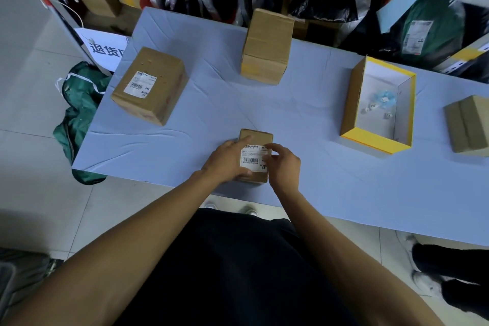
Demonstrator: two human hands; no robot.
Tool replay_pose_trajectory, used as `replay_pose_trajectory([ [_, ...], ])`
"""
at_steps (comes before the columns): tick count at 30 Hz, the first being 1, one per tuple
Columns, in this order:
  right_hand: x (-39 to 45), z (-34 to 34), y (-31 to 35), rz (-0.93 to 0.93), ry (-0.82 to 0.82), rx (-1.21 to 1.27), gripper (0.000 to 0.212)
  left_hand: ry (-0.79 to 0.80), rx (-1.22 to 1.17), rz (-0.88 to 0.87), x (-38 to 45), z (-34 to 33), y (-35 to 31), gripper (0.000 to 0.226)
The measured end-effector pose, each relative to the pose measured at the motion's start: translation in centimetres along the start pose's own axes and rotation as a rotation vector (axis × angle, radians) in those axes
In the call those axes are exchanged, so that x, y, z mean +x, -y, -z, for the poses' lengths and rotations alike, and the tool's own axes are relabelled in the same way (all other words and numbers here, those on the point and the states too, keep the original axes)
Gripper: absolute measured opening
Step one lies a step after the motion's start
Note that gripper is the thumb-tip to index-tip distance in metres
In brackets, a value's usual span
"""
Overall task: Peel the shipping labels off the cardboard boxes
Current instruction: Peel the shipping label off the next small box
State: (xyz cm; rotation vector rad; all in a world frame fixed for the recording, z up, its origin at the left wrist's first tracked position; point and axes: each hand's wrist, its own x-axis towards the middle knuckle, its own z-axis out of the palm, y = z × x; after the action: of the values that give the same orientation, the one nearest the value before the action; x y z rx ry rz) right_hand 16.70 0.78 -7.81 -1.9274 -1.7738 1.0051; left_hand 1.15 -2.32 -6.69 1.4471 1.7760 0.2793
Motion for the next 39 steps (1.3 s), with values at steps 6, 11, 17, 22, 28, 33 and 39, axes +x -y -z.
replay_pose_trajectory([
  [6,0.2,0.0,0.4,0.014,-0.009,-0.085,0.036,0.001,0.007,-0.001,0.2,0.0,0.1,0.100],
  [11,0.5,0.5,1.1,0.014,0.008,-0.106,0.032,0.016,0.003,-0.002,0.1,0.5,-0.1,0.100],
  [17,0.3,1.0,1.2,-0.015,0.036,-0.067,0.034,0.046,0.038,-0.011,0.5,0.8,-0.2,0.102],
  [22,0.4,0.8,1.0,0.009,0.015,-0.127,0.035,0.050,0.042,-0.026,0.8,0.7,0.0,0.101],
  [28,0.8,0.6,1.6,0.045,0.016,-0.211,0.025,0.038,0.042,-0.029,1.0,0.7,0.1,0.100],
  [33,0.9,0.3,1.6,0.002,0.008,-0.238,0.020,0.032,0.045,-0.038,1.2,0.6,0.3,0.100],
  [39,0.4,-0.2,1.6,0.035,0.000,-0.352,0.021,0.031,0.053,-0.038,1.2,0.5,0.4,0.100],
])
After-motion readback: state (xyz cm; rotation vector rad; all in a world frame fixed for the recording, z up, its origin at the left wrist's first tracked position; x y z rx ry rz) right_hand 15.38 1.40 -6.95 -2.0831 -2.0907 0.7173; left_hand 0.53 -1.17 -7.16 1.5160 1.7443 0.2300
